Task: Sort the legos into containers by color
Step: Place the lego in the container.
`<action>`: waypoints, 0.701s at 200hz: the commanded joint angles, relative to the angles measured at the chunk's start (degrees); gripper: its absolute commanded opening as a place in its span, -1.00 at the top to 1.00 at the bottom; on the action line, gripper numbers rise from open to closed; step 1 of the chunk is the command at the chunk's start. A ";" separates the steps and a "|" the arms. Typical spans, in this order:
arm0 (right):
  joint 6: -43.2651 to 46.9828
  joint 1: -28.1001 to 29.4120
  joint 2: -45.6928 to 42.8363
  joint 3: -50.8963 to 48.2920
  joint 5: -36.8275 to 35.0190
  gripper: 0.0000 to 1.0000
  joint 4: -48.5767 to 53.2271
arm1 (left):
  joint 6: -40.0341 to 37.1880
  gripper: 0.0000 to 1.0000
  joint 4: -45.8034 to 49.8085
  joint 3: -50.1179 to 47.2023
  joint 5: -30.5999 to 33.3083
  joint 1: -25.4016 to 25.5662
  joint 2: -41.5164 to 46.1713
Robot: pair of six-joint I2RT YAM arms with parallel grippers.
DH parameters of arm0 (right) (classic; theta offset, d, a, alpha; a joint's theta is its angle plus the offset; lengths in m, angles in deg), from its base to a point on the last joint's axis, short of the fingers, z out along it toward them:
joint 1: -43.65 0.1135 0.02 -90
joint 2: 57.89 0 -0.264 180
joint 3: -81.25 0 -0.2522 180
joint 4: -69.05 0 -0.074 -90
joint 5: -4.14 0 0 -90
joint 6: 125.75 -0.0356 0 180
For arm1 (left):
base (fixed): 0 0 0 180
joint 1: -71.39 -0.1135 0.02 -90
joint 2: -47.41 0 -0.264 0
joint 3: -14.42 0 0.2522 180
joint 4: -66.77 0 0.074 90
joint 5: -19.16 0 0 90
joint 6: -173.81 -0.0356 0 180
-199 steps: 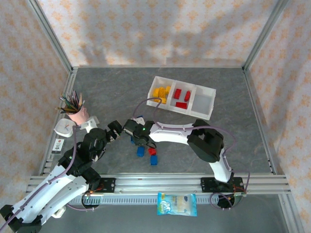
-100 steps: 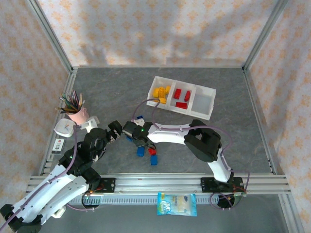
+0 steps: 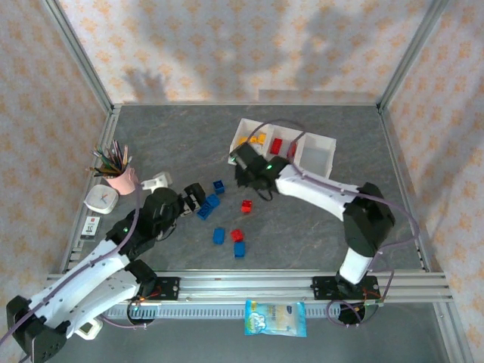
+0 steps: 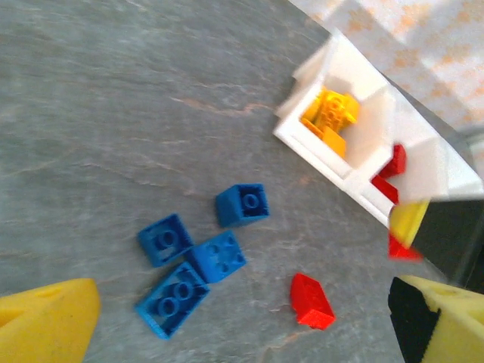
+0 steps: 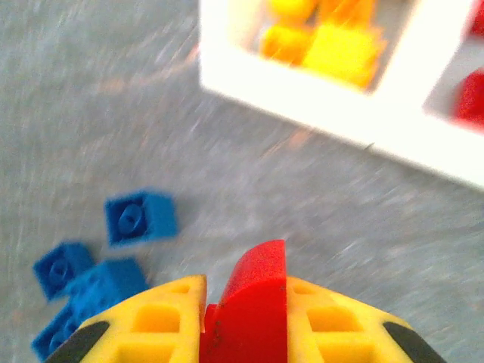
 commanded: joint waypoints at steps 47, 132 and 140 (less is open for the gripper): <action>5.14 -17.41 4.57 4.26 -3.43 0.61 -3.99 | -6.20 -0.98 -18.56 7.04 -11.74 -0.46 -16.22; 8.39 -22.41 22.34 19.71 -7.67 0.50 -2.06 | -7.21 -0.99 -21.94 9.00 -10.45 -0.74 -22.06; 8.51 -22.42 22.47 20.14 -8.02 0.45 -1.88 | -7.21 -0.98 -21.85 8.91 -10.46 -0.90 -21.99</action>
